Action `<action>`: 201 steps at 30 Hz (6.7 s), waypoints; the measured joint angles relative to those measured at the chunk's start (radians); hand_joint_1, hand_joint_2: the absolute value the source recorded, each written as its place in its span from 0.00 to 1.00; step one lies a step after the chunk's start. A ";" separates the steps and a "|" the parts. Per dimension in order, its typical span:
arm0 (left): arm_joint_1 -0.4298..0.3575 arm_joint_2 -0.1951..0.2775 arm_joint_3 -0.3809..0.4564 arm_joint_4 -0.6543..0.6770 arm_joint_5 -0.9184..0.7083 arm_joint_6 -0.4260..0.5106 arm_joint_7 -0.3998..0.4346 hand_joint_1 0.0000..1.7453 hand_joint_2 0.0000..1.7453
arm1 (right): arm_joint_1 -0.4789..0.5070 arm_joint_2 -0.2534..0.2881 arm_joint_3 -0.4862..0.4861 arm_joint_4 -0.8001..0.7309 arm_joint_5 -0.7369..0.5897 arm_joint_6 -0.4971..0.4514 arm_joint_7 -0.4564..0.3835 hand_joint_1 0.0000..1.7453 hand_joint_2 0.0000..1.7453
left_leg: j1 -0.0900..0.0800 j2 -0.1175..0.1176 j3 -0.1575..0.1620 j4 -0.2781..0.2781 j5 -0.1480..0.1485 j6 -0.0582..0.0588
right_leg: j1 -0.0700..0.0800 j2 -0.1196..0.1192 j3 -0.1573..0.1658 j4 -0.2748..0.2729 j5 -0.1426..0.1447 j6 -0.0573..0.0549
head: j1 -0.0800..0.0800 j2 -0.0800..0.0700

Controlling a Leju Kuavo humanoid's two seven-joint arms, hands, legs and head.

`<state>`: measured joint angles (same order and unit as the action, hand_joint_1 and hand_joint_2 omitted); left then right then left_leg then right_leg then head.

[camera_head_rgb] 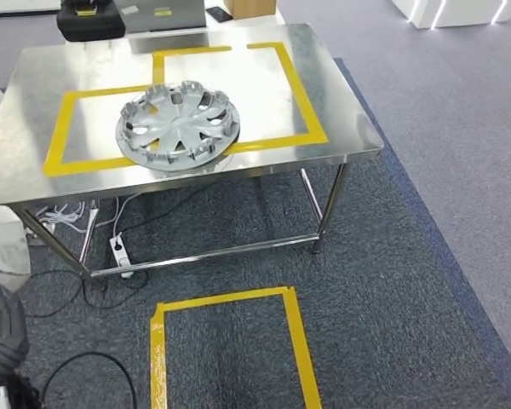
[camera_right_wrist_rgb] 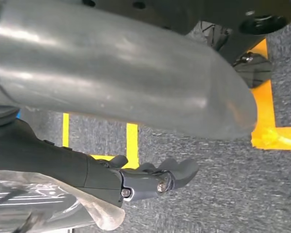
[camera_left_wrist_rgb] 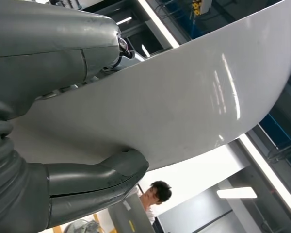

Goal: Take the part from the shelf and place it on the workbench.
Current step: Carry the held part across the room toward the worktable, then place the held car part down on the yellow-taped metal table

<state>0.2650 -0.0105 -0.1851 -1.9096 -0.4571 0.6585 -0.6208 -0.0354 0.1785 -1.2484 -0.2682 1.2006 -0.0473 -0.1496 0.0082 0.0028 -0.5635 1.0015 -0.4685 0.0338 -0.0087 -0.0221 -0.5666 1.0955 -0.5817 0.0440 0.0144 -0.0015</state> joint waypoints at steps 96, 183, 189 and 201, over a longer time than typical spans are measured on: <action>-0.139 0.236 0.795 0.488 -0.236 -0.230 -0.030 1.00 1.00 | -0.009 -0.033 -0.016 0.019 0.118 0.030 -0.018 0.00 0.00 | 0.003 -0.005 -0.014 0.012 -0.007 -0.007 | -0.001 0.026 -0.118 0.197 -0.056 -0.002 | 0.001 0.000; -0.088 -0.135 -0.005 0.230 0.297 -0.027 0.065 0.00 0.00 | 0.006 -0.026 -0.041 0.035 0.092 -0.030 0.032 0.00 0.00 | -0.002 -0.005 0.024 0.001 -0.021 0.008 | -0.004 0.021 -0.057 -0.024 0.060 0.011 | 0.012 0.000; -0.063 -0.124 0.010 0.219 0.298 -0.032 0.079 0.00 0.00 | 0.006 -0.026 -0.046 0.032 0.092 -0.030 0.035 0.00 0.00 | -0.006 -0.002 -0.040 0.005 0.026 0.009 | -0.004 0.021 -0.048 0.129 -0.027 0.015 | 0.017 0.000; -0.017 -0.109 0.017 0.140 0.364 -0.098 0.092 0.00 0.00 | 0.005 -0.019 -0.063 0.021 0.093 -0.035 0.029 0.00 0.00 | 0.000 -0.005 -0.114 0.237 -0.139 -0.054 | 0.000 0.010 0.059 -0.139 0.083 -0.041 | 0.007 0.000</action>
<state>0.2481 -0.1195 -0.1680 -1.7694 -0.0927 0.5605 -0.5285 -0.0305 0.1596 -1.3115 -0.2467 1.2940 -0.0824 -0.1209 0.0080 -0.0020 -0.6779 1.2384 -0.6079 -0.0204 -0.0090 -0.0125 -0.5076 0.9565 -0.4986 0.0034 0.0215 -0.0015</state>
